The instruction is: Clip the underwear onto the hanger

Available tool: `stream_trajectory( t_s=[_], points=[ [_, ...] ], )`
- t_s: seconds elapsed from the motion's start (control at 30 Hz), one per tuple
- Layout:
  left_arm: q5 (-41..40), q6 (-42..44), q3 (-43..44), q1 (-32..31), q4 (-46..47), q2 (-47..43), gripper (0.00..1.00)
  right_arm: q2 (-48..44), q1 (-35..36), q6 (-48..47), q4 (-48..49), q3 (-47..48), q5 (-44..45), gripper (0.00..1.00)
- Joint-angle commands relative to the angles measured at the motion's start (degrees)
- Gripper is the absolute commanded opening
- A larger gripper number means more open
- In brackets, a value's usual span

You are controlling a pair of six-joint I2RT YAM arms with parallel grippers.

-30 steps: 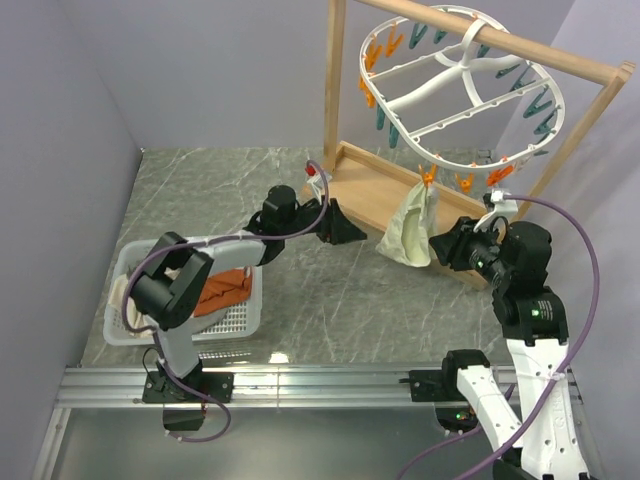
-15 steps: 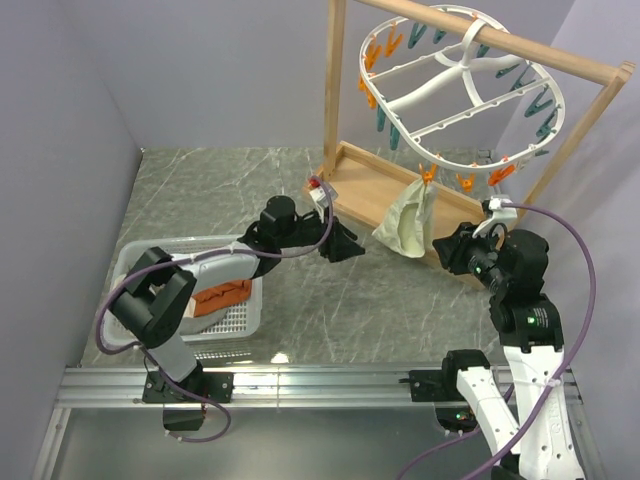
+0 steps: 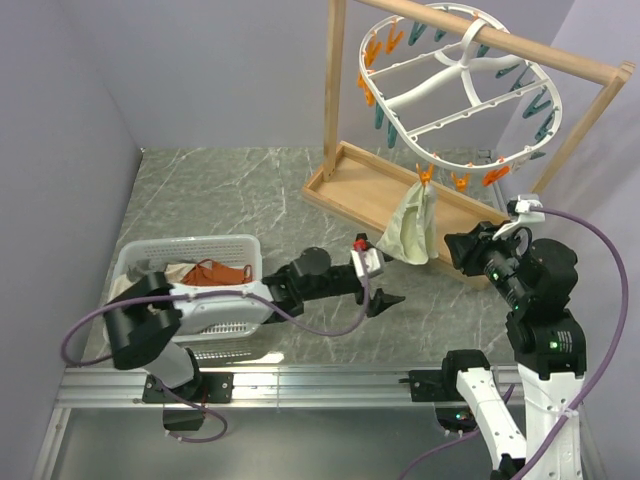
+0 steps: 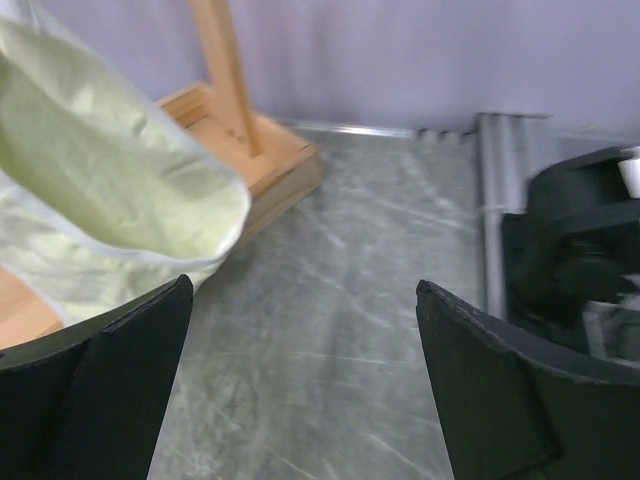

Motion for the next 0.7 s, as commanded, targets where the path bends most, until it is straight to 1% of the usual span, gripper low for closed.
stream_trajectory(
  t_s=[0.0,0.03,0.1,0.13,0.23,0.33,0.37,0.5,0.53,0.57,0.6,0.63,0.67],
  points=[
    [-12.97,6.51,3.83,-2.30,6.94,6.08,0.99,-0.14,-0.18,1.58,-3.57,2.69,2.53,0.36],
    [-14.98,7.39,4.53,-3.00,8.26,9.14,0.99,-0.32,-0.27,1.50,-3.84,2.70,2.88,0.37],
    [-15.35,10.37,7.26,-3.44,10.90,12.24,0.99,-0.75,-0.18,1.41,-4.10,2.87,4.20,0.37],
    [-17.18,11.60,8.05,-3.45,11.87,15.12,0.98,-0.76,-0.27,1.41,-4.19,2.96,4.73,0.38],
    [-20.71,15.47,11.04,-3.36,14.86,19.61,0.93,-0.85,-0.09,1.50,-4.63,3.31,6.92,0.38],
    [-21.77,15.57,13.06,-1.17,14.35,21.56,0.81,-0.85,-0.27,1.14,-4.89,3.13,9.29,0.39],
    [-21.86,13.92,14.11,-0.38,13.47,21.65,0.74,-0.85,-0.18,1.06,-4.89,3.05,9.74,0.39],
    [-21.42,8.55,16.49,3.58,8.90,22.09,0.60,-0.49,-0.18,1.32,-3.93,2.70,10.36,0.40],
    [-21.51,7.76,16.84,4.19,8.11,22.09,0.55,-0.32,-0.18,1.32,-3.75,2.70,10.44,0.40],
    [-21.77,6.62,17.28,5.59,7.14,22.09,0.40,-0.14,-0.18,1.41,-3.66,2.78,10.53,0.40],
    [-21.68,6.00,17.28,6.13,6.78,22.01,0.32,-0.05,-0.18,1.32,-3.23,2.78,10.62,0.40],
    [-21.51,5.12,17.63,7.35,5.56,21.75,0.18,-0.05,-0.27,1.23,-2.88,2.87,10.62,0.40],
    [-21.33,5.02,17.55,7.89,4.94,21.48,0.11,-0.05,-0.18,1.06,-2.87,2.96,10.62,0.40]
  ],
)
